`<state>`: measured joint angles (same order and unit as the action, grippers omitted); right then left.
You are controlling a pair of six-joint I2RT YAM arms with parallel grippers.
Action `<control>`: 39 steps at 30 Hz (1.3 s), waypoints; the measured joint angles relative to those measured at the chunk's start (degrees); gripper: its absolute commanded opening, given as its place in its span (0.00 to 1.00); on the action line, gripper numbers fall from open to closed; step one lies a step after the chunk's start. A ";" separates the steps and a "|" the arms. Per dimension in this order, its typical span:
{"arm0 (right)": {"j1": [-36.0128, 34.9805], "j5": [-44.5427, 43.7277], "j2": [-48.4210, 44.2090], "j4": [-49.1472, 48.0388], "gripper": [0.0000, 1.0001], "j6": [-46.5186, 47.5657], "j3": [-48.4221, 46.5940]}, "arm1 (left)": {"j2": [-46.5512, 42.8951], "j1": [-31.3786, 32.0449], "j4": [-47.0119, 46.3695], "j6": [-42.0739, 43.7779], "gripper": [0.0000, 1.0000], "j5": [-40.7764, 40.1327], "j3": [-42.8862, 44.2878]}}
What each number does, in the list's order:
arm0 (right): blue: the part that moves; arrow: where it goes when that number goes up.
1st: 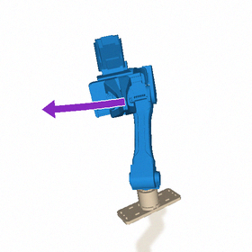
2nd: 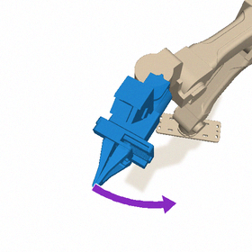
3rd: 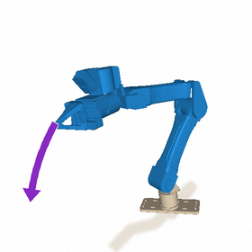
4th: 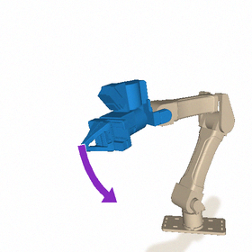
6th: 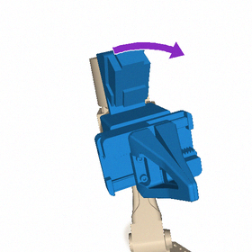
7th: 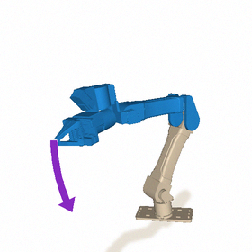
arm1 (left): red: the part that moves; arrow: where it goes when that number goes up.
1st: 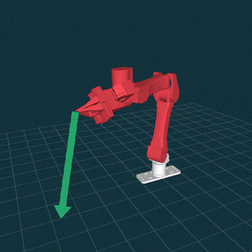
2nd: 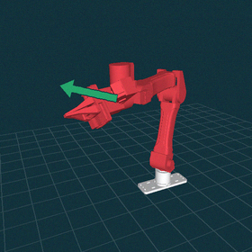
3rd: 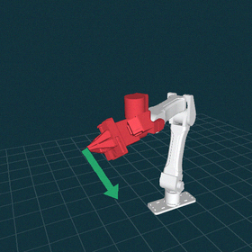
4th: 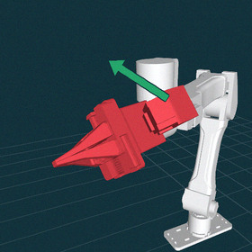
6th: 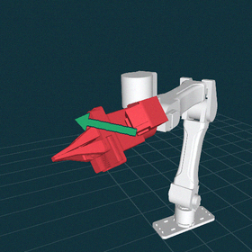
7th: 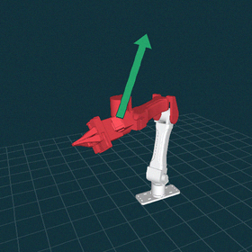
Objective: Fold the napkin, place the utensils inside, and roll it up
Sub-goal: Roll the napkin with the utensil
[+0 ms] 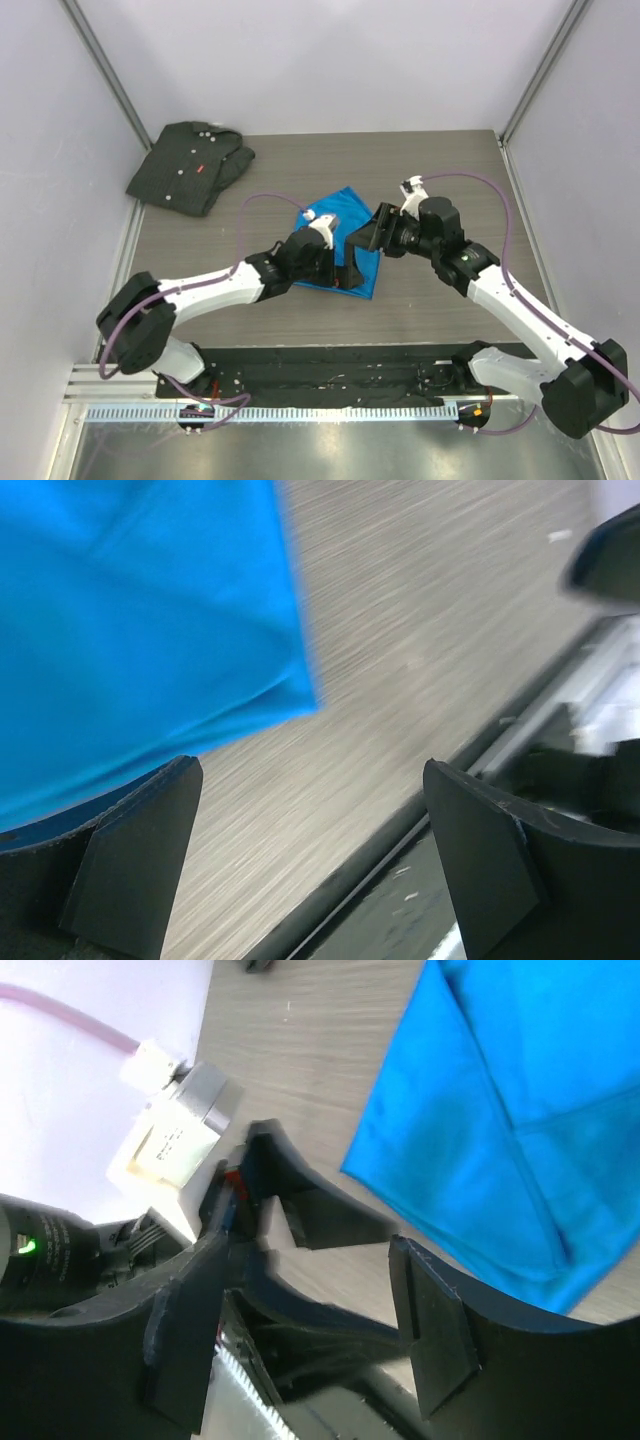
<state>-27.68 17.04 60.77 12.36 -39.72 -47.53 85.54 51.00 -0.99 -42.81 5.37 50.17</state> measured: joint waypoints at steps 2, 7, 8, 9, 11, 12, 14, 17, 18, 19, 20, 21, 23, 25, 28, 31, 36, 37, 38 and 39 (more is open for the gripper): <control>-0.11 0.02 0.46 -1.14 0.69 0.13 1.05 | -2.95 -0.04 3.52 0.92 1.00 -2.49 -2.19; 4.96 -7.98 4.44 3.89 0.69 0.17 7.28 | -13.92 -4.79 11.45 1.46 1.00 -9.57 -7.61; 5.03 -8.52 5.09 4.98 0.69 0.13 8.04 | -15.19 -5.70 12.13 1.62 1.00 -10.64 -7.93; 4.98 -8.81 5.46 6.10 0.69 0.11 8.35 | -16.24 -6.60 12.96 1.81 1.00 -11.74 -8.31; 4.98 -9.09 5.62 6.47 0.69 0.07 8.33 | -17.53 -7.69 14.73 2.45 1.00 -13.33 -8.72; 4.98 -9.20 5.64 6.23 0.69 0.07 8.26 | -17.88 -8.39 15.58 2.69 1.00 -13.88 -8.83; 4.98 -9.22 6.27 5.70 0.68 0.07 8.09 | -18.05 -10.01 16.76 2.75 1.00 -14.12 -8.85; 4.98 -9.20 8.81 4.90 0.67 -0.09 8.11 | -17.55 -15.89 17.57 2.25 1.00 -12.85 -8.87; 4.98 -9.16 9.73 4.74 0.67 -0.13 8.20 | -17.18 -18.25 17.53 1.88 1.00 -12.13 -8.87; 4.98 -9.14 10.51 4.63 0.67 -0.20 8.31 | -16.74 -20.28 17.42 1.36 1.00 -11.30 -8.94; 4.98 -8.96 11.19 4.39 0.66 -0.31 8.46 | -16.31 -22.03 17.16 1.01 1.00 -10.88 -9.11; 4.98 -8.81 11.74 4.02 0.65 -0.55 8.76 | -15.80 -23.43 17.09 0.72 1.00 -10.32 -9.29; 4.98 -8.44 12.41 3.45 0.64 -0.81 9.33 | -14.73 -24.33 17.09 0.13 1.00 -9.31 -9.42; 4.98 -7.91 13.03 2.54 0.63 -1.16 10.05 | -13.53 -24.61 16.92 -0.33 1.00 -8.22 -9.44; 4.94 -6.95 14.14 0.83 0.62 -1.64 11.04 | -11.61 -25.07 16.46 -0.70 0.98 -6.49 -9.60; 4.48 -6.40 15.67 -0.52 0.61 -2.43 12.02 | -10.69 -25.57 15.80 -1.20 0.98 -5.09 -10.38; 2.67 -6.19 18.67 -2.10 0.61 -3.52 12.50 | -10.05 -25.90 15.34 -1.97 0.97 -3.74 -11.10; 2.47 -6.16 19.04 -2.43 0.61 -3.82 12.50 | -9.90 -25.90 15.21 -2.01 0.97 -3.54 -11.13; 2.29 -6.12 19.15 -2.84 0.60 -3.93 12.50 | -9.75 -25.92 14.99 -2.01 0.97 -3.39 -11.13; 2.12 -6.12 19.37 -3.21 0.60 -4.02 12.50 | -9.62 -25.92 14.80 -2.03 0.97 -3.19 -11.13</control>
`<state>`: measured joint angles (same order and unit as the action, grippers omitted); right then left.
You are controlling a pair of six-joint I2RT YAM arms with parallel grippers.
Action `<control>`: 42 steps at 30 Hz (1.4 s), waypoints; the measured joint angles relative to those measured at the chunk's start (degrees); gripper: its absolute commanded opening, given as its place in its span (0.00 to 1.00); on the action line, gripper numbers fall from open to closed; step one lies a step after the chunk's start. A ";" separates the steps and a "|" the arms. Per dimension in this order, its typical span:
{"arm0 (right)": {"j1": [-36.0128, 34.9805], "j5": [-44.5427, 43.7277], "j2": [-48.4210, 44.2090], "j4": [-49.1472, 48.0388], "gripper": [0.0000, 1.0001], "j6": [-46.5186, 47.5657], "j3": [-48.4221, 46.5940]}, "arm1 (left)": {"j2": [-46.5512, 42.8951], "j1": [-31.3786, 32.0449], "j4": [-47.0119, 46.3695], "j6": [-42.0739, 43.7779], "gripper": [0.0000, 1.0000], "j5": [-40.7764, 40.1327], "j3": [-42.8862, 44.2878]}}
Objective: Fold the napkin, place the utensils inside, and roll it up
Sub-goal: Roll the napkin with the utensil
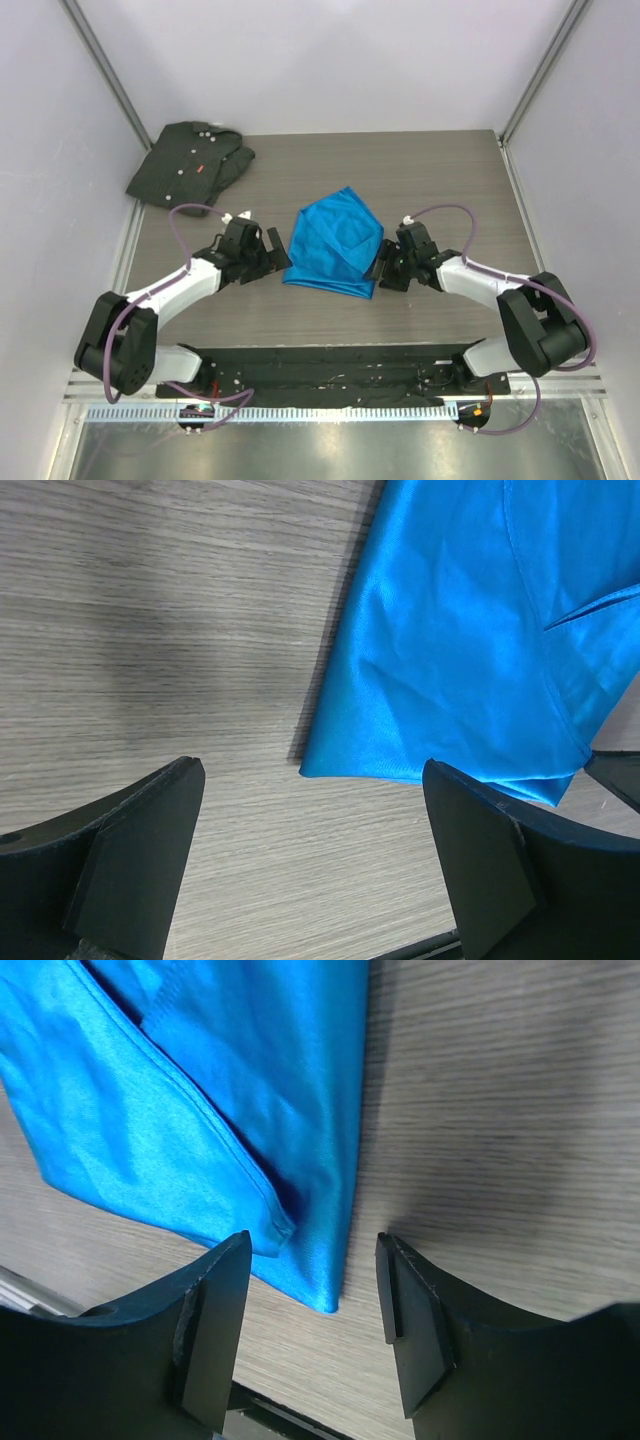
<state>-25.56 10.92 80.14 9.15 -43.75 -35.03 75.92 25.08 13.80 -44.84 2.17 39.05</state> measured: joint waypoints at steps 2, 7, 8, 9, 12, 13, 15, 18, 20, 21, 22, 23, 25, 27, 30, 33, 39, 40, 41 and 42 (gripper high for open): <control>-0.28 0.24 0.55 -1.03 0.60 -0.26 0.00 | 0.11 -0.02 -0.28 0.00 0.96 0.26 -0.13; -0.74 0.55 2.01 -3.54 0.53 -0.81 -0.22 | 0.90 -0.04 -0.74 0.00 0.94 0.96 -0.44; -0.81 0.59 2.32 -3.82 0.48 -0.98 -0.22 | 1.09 -0.04 -0.87 -0.02 0.94 1.05 -0.52; -0.85 0.57 2.49 -4.04 0.46 -1.07 -0.24 | 1.33 -0.04 -0.90 -0.09 0.93 1.22 -0.55; -0.90 0.24 2.91 -4.04 0.35 -1.09 -0.22 | 2.19 -0.04 -1.29 -0.22 0.91 1.95 -0.68; -0.92 0.20 3.04 -4.00 0.32 -1.05 -0.24 | 2.51 -0.04 -1.51 -0.24 0.90 2.19 -0.76; -0.92 0.07 3.30 -3.85 0.27 -1.01 -0.22 | 3.21 -0.04 -1.99 -0.63 0.88 2.78 -1.09; -0.96 -0.20 3.67 -3.74 0.22 -0.98 -0.22 | 4.20 -0.04 -3.15 -1.46 0.85 3.82 -1.44; -0.96 -0.20 3.91 -3.82 0.18 -0.96 -0.22 | 4.76 -0.04 -4.57 -1.86 0.84 4.57 -1.55; -0.96 -0.22 3.96 -3.85 0.17 -0.90 -0.22 | 5.07 -0.04 -5.44 -2.23 0.84 5.01 -1.62; -0.96 -0.22 4.07 -3.85 0.16 -0.85 -0.22 | 5.40 -0.04 -6.32 -2.62 0.83 5.31 -1.70; -0.96 -0.15 4.13 -3.91 0.16 -0.83 -0.22 | 5.70 -0.04 -7.21 -2.84 0.82 5.68 -1.81; -0.96 -0.15 4.17 -3.93 0.16 -0.79 -0.22 | 6.32 -0.04 -8.85 -3.28 0.79 6.29 -1.92; -0.96 -0.15 4.22 -3.96 0.16 -0.76 -0.22 | 6.99 -0.04 -10.32 -3.85 0.73 6.75 -2.01; -0.96 -0.09 4.24 -3.98 0.16 -0.76 -0.22 | 8.22 -0.04 -12.24 -4.59 0.64 7.32 -2.03; -0.96 -0.04 4.24 -3.98 0.16 -0.76 -0.22 | 9.46 -0.11 -13.77 -5.14 0.57 8.09 -2.03; -0.96 -0.04 4.24 -3.98 0.16 -0.74 -0.22 | 9.90 -0.15 -14.49 -6.05 0.56 8.31 -2.49; -0.96 -0.04 4.24 -3.98 0.16 -0.74 -0.22 | 9.75 -0.13 -14.45 -6.12 0.56 8.11 -2.58; -0.96 -0.04 4.24 -3.98 0.16 -0.74 -0.22 | 9.51 -0.13 -14.43 -6.19 0.57 7.91 -2.80; -0.96 -0.04 4.24 -3.98 0.16 -0.74 -0.22 | 9.20 -0.13 -14.38 -6.21 0.57 7.78 -3.02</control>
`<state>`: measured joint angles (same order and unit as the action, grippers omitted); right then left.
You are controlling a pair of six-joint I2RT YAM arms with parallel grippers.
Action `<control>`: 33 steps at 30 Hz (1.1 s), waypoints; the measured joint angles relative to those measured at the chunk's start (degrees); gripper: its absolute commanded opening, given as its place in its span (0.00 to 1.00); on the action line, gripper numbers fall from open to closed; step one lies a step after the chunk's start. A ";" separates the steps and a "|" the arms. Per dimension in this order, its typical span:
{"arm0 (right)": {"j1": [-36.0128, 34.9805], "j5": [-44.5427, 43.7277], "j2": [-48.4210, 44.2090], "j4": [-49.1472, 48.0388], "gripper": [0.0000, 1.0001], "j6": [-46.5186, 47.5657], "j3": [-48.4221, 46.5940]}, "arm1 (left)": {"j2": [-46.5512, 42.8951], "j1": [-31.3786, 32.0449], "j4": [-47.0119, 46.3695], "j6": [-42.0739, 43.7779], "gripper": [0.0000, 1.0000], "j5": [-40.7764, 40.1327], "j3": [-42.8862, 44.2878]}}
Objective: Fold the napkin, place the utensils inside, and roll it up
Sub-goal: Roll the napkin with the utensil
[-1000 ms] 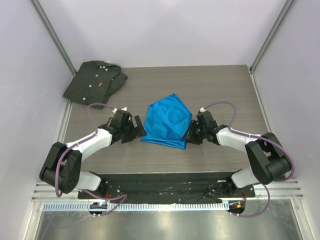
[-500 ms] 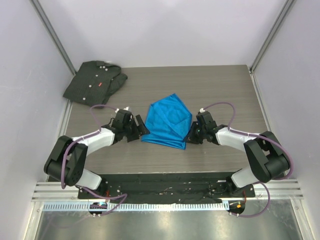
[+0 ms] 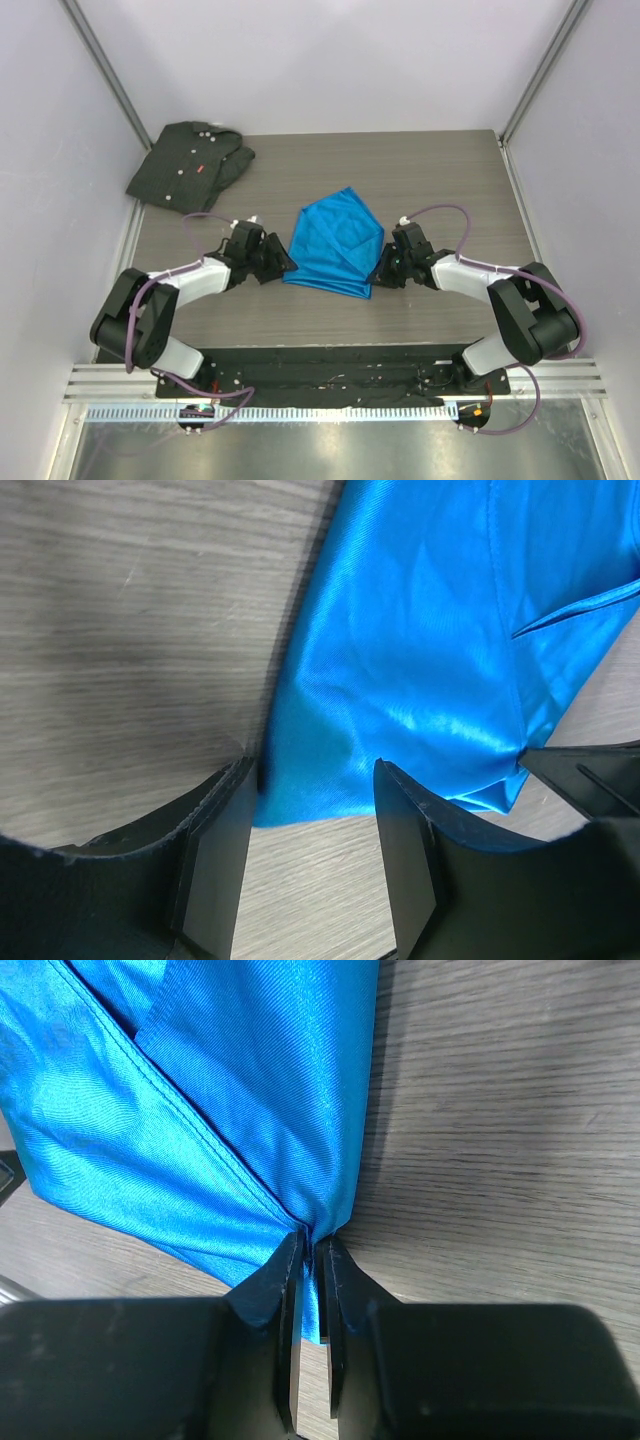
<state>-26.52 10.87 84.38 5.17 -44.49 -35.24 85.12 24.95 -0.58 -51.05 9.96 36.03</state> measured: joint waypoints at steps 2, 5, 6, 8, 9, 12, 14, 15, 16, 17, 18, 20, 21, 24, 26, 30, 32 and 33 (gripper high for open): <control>0.00 0.00 0.00 0.00 0.16 0.00 0.00 | -0.85 0.02 0.13 -0.04 0.56 -0.48 -0.74; 0.00 0.00 0.00 0.00 0.16 0.00 0.00 | -1.29 0.11 0.15 -0.20 0.52 -0.90 -1.18; 0.00 0.00 0.00 0.00 0.16 0.00 0.00 | -1.29 0.15 0.17 -0.26 0.50 -0.92 -1.18; 0.00 0.00 0.00 0.00 0.16 0.00 0.00 | -1.18 0.17 0.24 -0.35 0.42 -1.11 -1.22; 0.00 0.00 0.00 -0.02 0.16 0.00 0.00 | -1.03 0.20 0.42 -0.33 0.40 -1.31 -1.22; -0.04 -0.02 0.00 -0.02 0.16 0.02 -0.02 | -0.37 0.28 0.11 -0.94 0.34 -1.29 -1.25; -0.04 -0.02 0.00 -0.02 0.16 0.02 0.00 | 0.15 0.52 -0.17 -1.09 0.25 -1.16 -1.20; -0.04 -0.02 0.00 -0.02 0.16 0.02 0.00 | 0.35 0.61 -0.35 -1.03 0.22 -1.14 -1.18; -0.04 -0.04 0.00 0.00 0.16 0.07 -0.02 | 0.70 0.74 -0.48 -1.18 0.15 -1.05 -1.18; -0.04 -0.04 0.00 -0.02 0.16 0.13 0.00 | 1.01 0.81 -0.72 -1.22 0.12 -0.85 -1.16; -0.04 -0.07 0.00 -0.02 0.17 0.20 0.00 | 1.29 0.87 -0.87 -1.20 0.08 -0.72 -1.11; -0.04 -0.09 -0.02 0.00 0.20 0.42 -0.02 | 1.81 0.92 -1.01 -1.29 0.00 -0.31 -0.94; -0.07 -0.20 -0.02 0.15 0.22 0.61 -0.13 | 2.05 0.92 -0.98 -1.22 0.00 0.00 -0.68; -0.11 -1.38 -0.57 1.70 0.34 1.79 -0.74 | 2.71 0.92 -0.68 -1.05 0.00 0.81 0.04; -0.17 -3.04 -1.73 3.80 0.40 3.26 -1.27 | 3.26 0.94 -0.04 -0.90 0.00 1.44 0.79; -0.70 -8.00 -6.64 8.13 0.54 6.99 -2.71 | 4.02 0.96 2.47 0.50 0.00 2.10 2.58; -1.31 -10.78 -9.90 9.07 0.58 9.20 -3.50 | 4.33 0.96 4.11 1.42 0.00 2.54 3.54; -1.90 -12.04 -11.23 9.33 0.59 10.29 -3.91 | 4.50 0.90 4.92 1.97 0.00 3.06 3.93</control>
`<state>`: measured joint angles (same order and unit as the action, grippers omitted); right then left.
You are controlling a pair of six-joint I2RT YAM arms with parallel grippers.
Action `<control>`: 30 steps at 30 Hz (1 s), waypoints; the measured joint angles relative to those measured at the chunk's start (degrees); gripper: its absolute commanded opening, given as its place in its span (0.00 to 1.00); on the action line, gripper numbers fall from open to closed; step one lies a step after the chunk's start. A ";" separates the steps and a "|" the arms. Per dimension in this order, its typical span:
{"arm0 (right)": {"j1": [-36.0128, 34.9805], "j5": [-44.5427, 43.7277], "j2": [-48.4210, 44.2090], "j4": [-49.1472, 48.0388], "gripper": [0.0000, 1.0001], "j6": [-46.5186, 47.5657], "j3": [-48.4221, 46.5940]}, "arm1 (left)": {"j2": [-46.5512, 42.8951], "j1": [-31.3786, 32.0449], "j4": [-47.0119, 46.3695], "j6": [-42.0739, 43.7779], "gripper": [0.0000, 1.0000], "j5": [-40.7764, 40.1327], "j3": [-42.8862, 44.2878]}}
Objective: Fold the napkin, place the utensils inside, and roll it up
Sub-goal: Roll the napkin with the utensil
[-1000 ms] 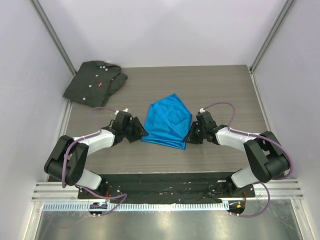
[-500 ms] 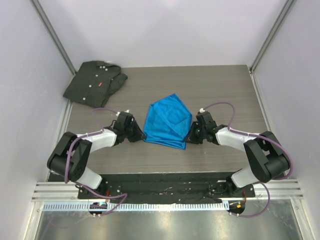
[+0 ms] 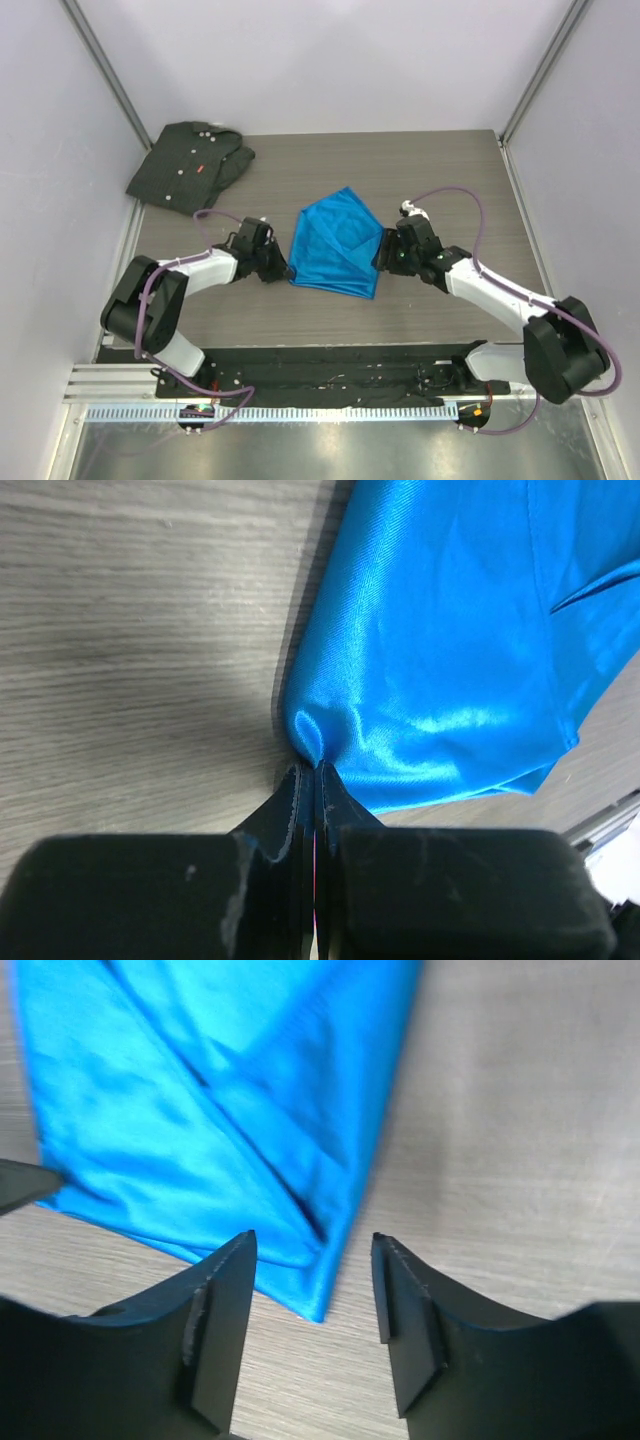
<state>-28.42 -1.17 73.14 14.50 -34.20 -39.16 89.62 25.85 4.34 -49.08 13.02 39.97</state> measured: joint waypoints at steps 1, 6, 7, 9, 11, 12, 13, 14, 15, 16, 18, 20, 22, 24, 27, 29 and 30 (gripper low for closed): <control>-0.98 -1.25 -1.27 0.15 0.61 1.20 -0.57 | 0.13 -0.07 0.70 0.31 0.00 0.37 0.28; -11.02 -8.90 -2.80 -0.02 0.70 7.78 -4.33 | 0.92 -0.94 4.31 2.84 0.00 3.65 1.81; -13.66 -10.62 -2.32 -0.15 0.70 9.22 -5.29 | 1.20 -1.25 4.85 3.17 0.00 4.55 2.05; -17.88 -13.29 -1.01 -0.87 0.73 11.85 -6.93 | 1.62 -2.03 5.77 3.74 0.00 6.19 2.40; -22.40 -15.67 1.20 -2.58 0.75 14.69 -8.44 | 2.01 -3.02 7.26 4.68 0.00 8.00 2.89; -24.06 -16.52 2.27 -3.58 0.75 16.00 -8.79 | 2.21 -3.43 8.02 5.05 0.00 8.70 3.17; -25.70 -17.38 3.37 -4.50 0.76 17.31 -9.03 | 2.38 -3.87 8.72 5.49 0.00 9.35 3.41; -26.93 -18.23 4.55 -5.33 0.76 18.56 -9.20 | 2.49 -4.22 9.38 5.95 0.00 9.92 3.67; -28.13 -19.02 5.66 -6.12 0.76 19.74 -9.27 | 2.60 -4.59 9.97 6.19 0.00 10.62 3.89; -29.44 -19.74 6.78 -6.88 0.77 21.07 -9.29 | 2.71 -4.96 10.36 6.40 0.00 11.21 4.04; -31.76 -21.59 8.85 -8.46 0.77 23.63 -9.33 | 2.95 -5.70 11.02 6.73 0.00 12.48 4.17; -34.14 -23.58 11.30 -10.21 0.77 26.29 -9.40 | 3.15 -6.47 11.54 7.15 0.00 13.57 4.17; -35.95 -24.52 12.74 -11.52 0.77 27.65 -9.49 | 3.37 -7.37 12.02 7.39 0.00 14.93 4.17; -37.44 -25.53 14.45 -12.81 0.77 28.87 -9.79 | 3.56 -8.04 12.11 7.43 0.00 16.06 4.17; -39.32 -27.04 17.49 -14.82 0.77 30.71 -11.10 | 3.82 -8.98 12.20 7.50 0.00 17.88 4.17; -40.22 -28.02 19.34 -16.06 0.77 31.63 -11.98 | 3.96 -9.60 12.22 7.50 0.00 19.10 4.17; -40.72 -28.81 20.41 -16.81 0.77 32.17 -12.48 | 4.02 -9.92 12.22 7.48 0.00 19.71 4.17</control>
<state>-69.14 -29.98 93.56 -2.31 -2.02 -51.64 93.65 15.92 16.56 -41.60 32.73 44.14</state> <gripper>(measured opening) 0.769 0.015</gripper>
